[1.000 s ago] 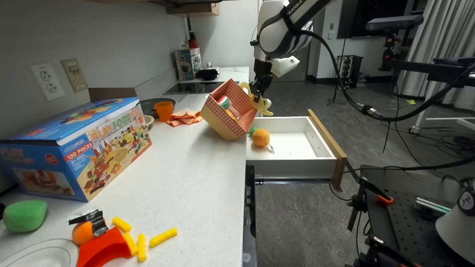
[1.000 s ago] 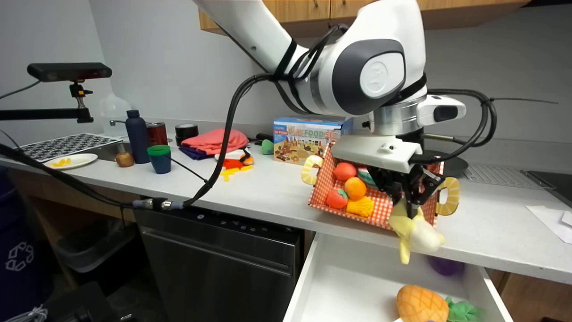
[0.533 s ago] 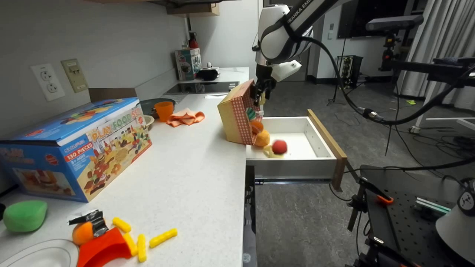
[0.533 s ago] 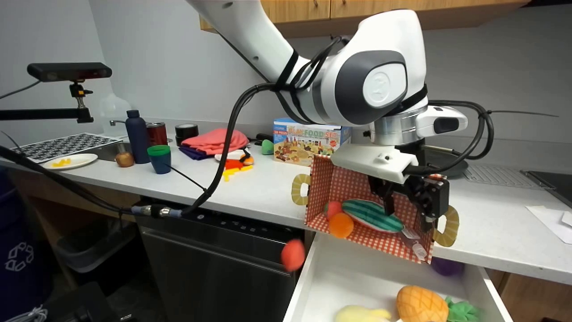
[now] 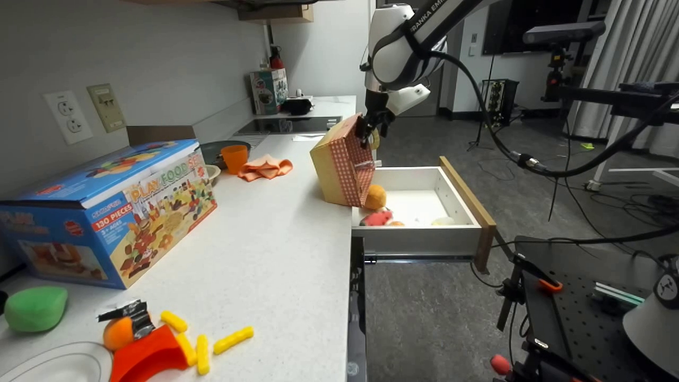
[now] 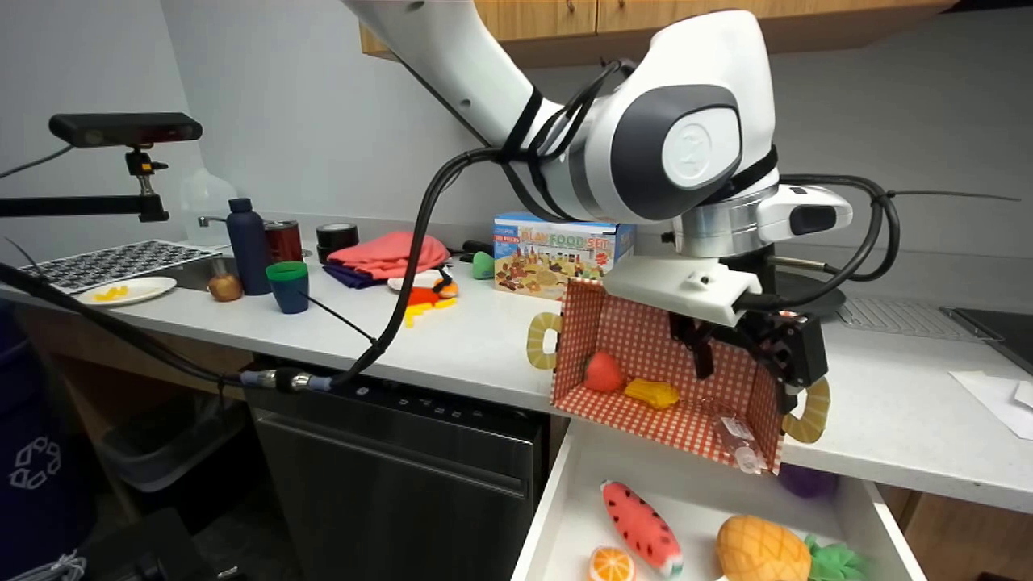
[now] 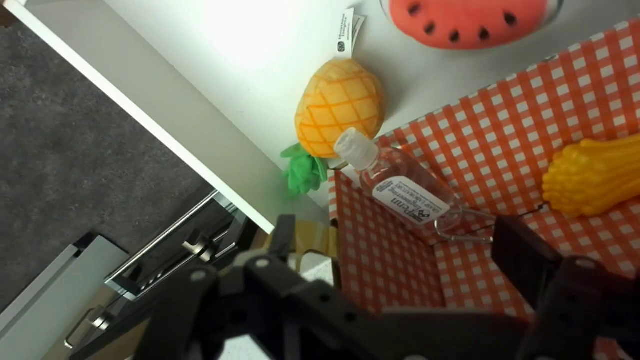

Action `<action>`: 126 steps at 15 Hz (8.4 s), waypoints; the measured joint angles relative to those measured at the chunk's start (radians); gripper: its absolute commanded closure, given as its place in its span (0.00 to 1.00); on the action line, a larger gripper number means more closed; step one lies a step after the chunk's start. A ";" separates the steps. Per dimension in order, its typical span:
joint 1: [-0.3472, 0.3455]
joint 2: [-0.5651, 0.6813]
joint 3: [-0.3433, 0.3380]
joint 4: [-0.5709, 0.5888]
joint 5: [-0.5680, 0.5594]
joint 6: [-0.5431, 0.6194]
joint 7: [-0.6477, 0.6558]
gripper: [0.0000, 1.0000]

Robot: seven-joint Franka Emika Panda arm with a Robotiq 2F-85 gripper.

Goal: Open the top drawer and put all the plush toys in it

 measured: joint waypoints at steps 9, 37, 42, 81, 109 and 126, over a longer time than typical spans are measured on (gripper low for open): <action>0.023 0.034 0.000 0.067 -0.002 0.081 0.004 0.00; 0.028 0.020 -0.126 -0.064 -0.178 -0.172 -0.006 0.00; 0.028 0.022 -0.131 -0.085 -0.189 -0.215 0.024 0.00; -0.118 0.033 -0.117 -0.396 -0.464 0.007 -0.441 0.00; -0.126 0.255 0.136 0.052 -0.057 0.066 -0.578 0.00; -0.061 0.050 0.048 -0.125 -0.163 0.146 -0.458 0.00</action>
